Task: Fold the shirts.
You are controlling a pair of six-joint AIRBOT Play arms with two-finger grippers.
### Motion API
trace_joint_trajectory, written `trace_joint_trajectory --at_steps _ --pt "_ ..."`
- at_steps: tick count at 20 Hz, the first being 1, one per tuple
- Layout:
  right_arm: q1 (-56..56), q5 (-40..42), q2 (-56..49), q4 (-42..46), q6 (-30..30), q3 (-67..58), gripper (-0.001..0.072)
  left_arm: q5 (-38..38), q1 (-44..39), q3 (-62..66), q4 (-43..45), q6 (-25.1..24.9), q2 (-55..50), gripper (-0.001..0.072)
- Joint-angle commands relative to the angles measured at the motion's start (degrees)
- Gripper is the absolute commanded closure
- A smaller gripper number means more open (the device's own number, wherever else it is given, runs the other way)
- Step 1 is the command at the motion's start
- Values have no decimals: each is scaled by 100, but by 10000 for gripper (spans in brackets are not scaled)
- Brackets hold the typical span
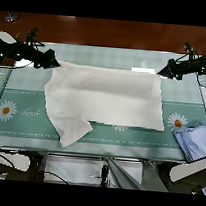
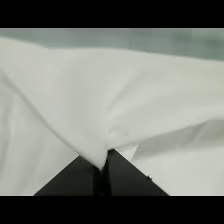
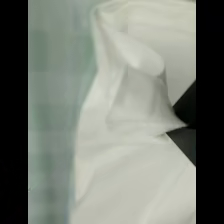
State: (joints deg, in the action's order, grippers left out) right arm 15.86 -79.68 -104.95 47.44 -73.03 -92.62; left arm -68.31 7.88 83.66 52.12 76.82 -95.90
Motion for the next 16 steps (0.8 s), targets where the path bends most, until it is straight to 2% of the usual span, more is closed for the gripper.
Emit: trace_joint_trajectory --at_steps 1,4,7,8,9,10,12,14,16 --pt "-70 -507 4 664 -35 531 688 -715 -37 -332 289 -181 -199 681" --pt "-221 -2 0 667 -46 946 688 -863 -144 -608 304 -81 -553 681" --pt "-317 157 28 592 -157 957 677 -1180 -155 -590 297 -74 -654 681" --pt "-302 170 68 592 -315 957 409 -1318 -101 -492 297 -2 -651 597" --pt "-262 122 131 597 -330 944 78 -1585 -24 -332 299 94 -651 190" --pt "-203 52 245 702 -365 922 91 -1864 66 -157 323 129 -629 5" --pt "0 -79 608 964 -374 925 91 -2177 291 42 527 192 -350 5" --pt "273 -162 1088 1578 -459 988 91 -2118 573 -70 949 258 225 4" --pt "614 170 1725 1954 -555 1528 91 -1882 892 -614 1224 249 970 5"
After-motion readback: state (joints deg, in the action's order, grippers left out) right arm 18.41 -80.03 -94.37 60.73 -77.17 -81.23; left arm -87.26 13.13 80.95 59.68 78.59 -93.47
